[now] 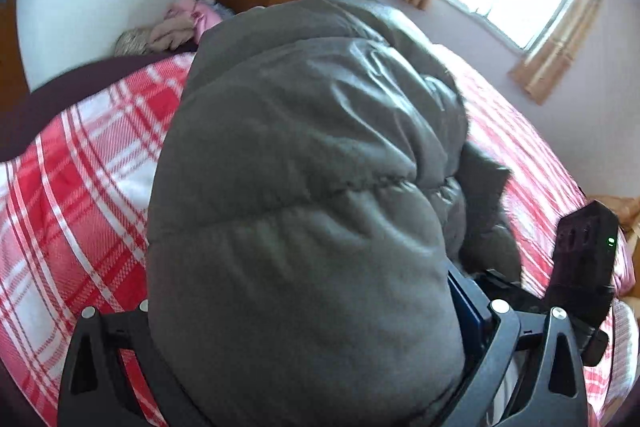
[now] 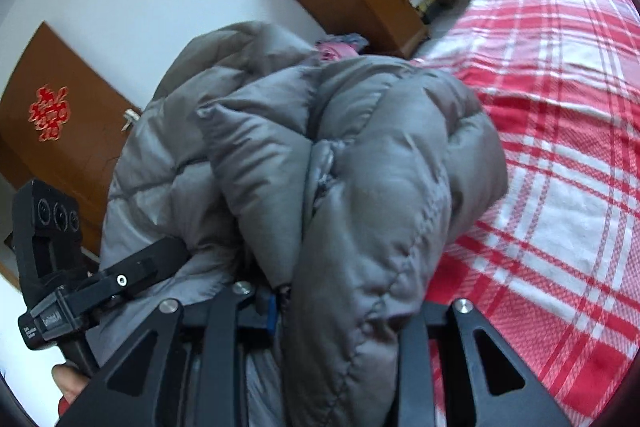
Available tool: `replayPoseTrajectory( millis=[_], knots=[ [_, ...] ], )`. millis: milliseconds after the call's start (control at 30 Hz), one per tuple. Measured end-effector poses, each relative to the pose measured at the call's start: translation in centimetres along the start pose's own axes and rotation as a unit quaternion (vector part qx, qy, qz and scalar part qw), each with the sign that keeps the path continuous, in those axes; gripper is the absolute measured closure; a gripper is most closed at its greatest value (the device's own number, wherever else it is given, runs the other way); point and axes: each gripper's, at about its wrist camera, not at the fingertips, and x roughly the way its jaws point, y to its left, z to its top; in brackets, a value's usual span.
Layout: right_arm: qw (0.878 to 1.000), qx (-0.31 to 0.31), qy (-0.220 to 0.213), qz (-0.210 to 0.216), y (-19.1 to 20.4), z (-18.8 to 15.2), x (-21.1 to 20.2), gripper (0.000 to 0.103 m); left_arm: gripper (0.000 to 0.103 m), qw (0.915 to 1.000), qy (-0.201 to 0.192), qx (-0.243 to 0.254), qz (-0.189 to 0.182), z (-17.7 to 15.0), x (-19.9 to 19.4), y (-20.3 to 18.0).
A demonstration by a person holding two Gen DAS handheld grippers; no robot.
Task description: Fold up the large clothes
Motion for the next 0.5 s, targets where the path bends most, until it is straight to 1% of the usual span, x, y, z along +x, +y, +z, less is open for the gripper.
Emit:
replayPoseTrajectory(
  millis=[67,100,133,167,267,333,367,400,433,467,500],
  knots=[
    [1.0,0.02,0.0,-0.008,-0.8,0.4,0.1,0.065,0.002,1.0,0.001,-0.005,0.006,-0.1,0.8,0.6],
    [1.0,0.026,-0.001,-0.009,-1.1,0.5,-0.2,0.06,0.002,0.9999,0.001,-0.006,0.009,-0.1,1.1,0.6],
    [0.999,0.027,0.001,-0.018,-1.2,0.6,-0.7,0.055,0.002,0.9999,0.0,-0.003,0.012,-0.2,1.2,0.4],
    [0.999,0.026,0.005,-0.031,-1.2,0.8,-1.4,0.054,0.001,0.9999,-0.002,0.0,0.014,-0.1,1.3,0.3],
    [0.998,0.001,-0.006,-0.06,-0.4,1.8,-5.0,0.054,0.001,0.9997,-0.006,0.001,0.024,-0.3,1.0,0.4],
    [0.994,-0.034,-0.033,-0.097,1.0,2.5,-7.8,0.054,0.001,0.9996,-0.007,-0.003,0.028,-1.0,1.1,0.6],
    [0.989,-0.056,-0.053,-0.128,2.2,3.0,-9.6,0.054,0.001,0.9995,-0.008,-0.003,0.031,-0.9,1.3,0.8],
    [0.985,-0.067,-0.064,-0.144,3.2,3.3,-10.5,0.054,0.001,0.9993,-0.009,0.0,0.036,-0.7,1.5,1.2],
    [0.982,-0.078,-0.074,-0.154,4.1,4.1,-11.2,0.054,0.001,0.9991,-0.011,0.004,0.041,-0.6,1.6,1.8],
    [0.981,-0.09,-0.078,-0.154,5.3,4.8,-11.8,0.055,0.001,0.9986,-0.014,0.01,0.051,-0.7,1.5,1.4],
    [0.98,-0.103,-0.079,-0.154,6.5,5.5,-11.8,0.061,0.001,0.9981,-0.016,0.015,0.057,-0.6,1.8,1.1]
  ],
)
